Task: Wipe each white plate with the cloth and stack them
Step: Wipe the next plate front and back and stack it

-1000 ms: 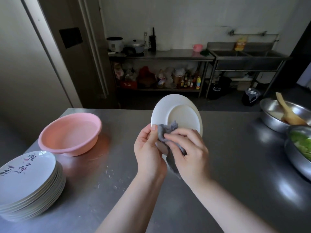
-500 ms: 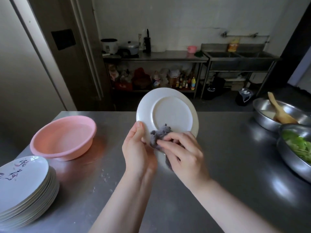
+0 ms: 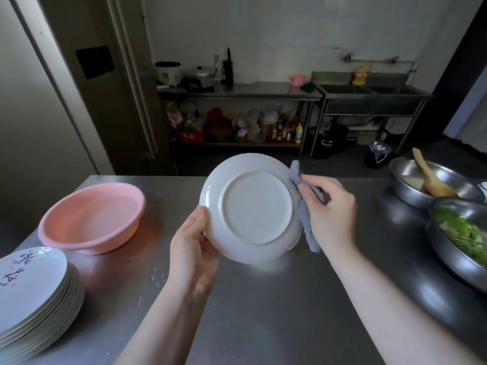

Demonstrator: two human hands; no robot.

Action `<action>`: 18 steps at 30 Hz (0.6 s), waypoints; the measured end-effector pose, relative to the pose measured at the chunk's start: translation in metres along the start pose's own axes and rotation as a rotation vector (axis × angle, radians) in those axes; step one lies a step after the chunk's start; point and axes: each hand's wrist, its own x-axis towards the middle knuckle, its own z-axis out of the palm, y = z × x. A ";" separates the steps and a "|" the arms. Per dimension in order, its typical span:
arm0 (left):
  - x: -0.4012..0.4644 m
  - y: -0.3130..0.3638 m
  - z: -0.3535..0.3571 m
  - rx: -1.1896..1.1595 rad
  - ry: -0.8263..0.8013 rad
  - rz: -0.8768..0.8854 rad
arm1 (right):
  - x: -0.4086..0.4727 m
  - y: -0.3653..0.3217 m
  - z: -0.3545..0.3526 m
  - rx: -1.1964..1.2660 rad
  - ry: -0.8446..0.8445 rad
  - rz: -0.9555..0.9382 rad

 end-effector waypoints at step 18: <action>-0.014 -0.001 0.001 0.134 0.069 0.039 | -0.024 -0.012 0.017 -0.191 -0.036 -0.218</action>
